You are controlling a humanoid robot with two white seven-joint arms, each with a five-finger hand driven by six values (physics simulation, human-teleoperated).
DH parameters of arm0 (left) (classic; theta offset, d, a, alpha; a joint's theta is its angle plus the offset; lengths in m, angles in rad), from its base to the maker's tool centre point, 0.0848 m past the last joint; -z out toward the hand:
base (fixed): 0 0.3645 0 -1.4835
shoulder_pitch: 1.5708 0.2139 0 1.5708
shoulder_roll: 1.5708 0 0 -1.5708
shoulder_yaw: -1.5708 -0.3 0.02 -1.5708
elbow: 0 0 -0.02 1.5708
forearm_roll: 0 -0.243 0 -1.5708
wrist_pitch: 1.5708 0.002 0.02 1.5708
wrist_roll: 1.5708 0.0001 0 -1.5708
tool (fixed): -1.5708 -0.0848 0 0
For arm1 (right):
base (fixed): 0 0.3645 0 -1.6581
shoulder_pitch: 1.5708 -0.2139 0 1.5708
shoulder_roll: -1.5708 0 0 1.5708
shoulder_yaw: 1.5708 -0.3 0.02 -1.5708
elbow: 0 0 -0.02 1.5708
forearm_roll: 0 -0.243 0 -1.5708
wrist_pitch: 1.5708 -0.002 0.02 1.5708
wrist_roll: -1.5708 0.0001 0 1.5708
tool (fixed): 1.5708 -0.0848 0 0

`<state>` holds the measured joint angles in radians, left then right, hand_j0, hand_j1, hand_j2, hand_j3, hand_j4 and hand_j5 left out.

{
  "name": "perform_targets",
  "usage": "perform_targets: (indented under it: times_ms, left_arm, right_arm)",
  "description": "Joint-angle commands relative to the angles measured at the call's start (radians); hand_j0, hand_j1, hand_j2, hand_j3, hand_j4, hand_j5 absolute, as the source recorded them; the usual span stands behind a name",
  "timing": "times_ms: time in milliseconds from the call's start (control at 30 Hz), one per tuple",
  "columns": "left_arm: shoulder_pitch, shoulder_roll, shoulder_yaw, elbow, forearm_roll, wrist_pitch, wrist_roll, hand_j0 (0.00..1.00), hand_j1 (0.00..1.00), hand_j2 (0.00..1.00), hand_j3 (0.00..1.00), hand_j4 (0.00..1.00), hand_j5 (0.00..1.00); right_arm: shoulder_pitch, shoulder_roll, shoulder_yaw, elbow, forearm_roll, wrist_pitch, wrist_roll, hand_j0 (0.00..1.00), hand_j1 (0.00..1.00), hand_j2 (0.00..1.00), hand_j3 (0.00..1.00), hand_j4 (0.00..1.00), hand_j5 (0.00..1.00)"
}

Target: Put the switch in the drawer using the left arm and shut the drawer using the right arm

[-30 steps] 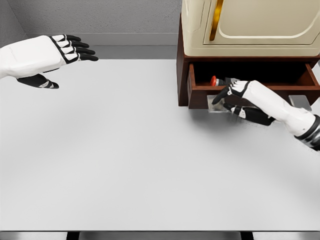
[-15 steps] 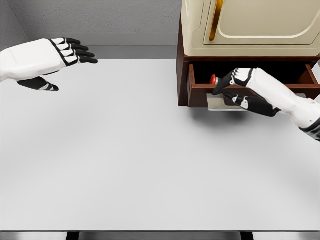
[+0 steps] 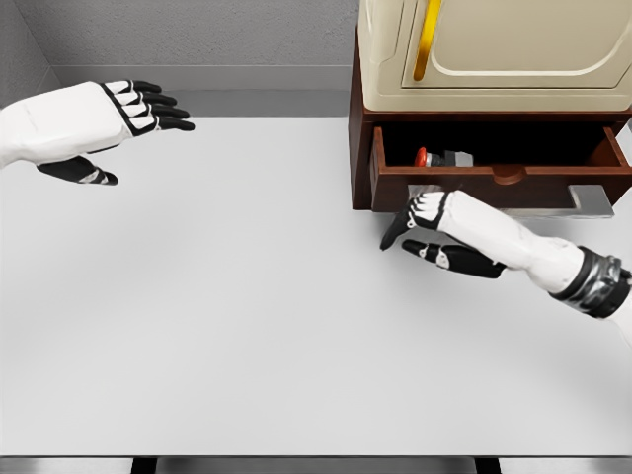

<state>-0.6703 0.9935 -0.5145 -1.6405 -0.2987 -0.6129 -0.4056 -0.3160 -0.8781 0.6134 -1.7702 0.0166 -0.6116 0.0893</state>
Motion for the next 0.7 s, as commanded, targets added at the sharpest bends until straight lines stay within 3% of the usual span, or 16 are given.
perform_targets:
  times_ms: [0, 500, 667]
  left_arm:
    - [0.0, 0.0, 0.002, -0.001, 0.006, 0.002, 0.001, 1.0, 1.0, 1.0, 1.0, 1.0, 1.0]
    - [0.002, 0.0, 0.011, 0.002, 0.006, 0.002, 0.001, 1.0, 1.0, 1.0, 1.0, 1.0, 1.0]
    - [0.002, 0.0, 0.011, 0.002, 0.006, 0.002, 0.001, 1.0, 1.0, 1.0, 1.0, 1.0, 1.0]
  right_arm:
    - [0.0, -0.001, 0.017, -0.002, -0.001, 0.001, 0.0, 0.52, 0.52, 0.52, 0.52, 0.52, 0.52]
    - [-0.002, -0.032, 0.054, 0.008, 0.006, 0.001, -0.002, 0.53, 0.53, 0.53, 0.53, 0.53, 0.53]
    - [-0.021, -0.025, 0.046, 0.092, 0.002, 0.001, -0.003, 0.53, 0.53, 0.53, 0.53, 0.53, 0.53]
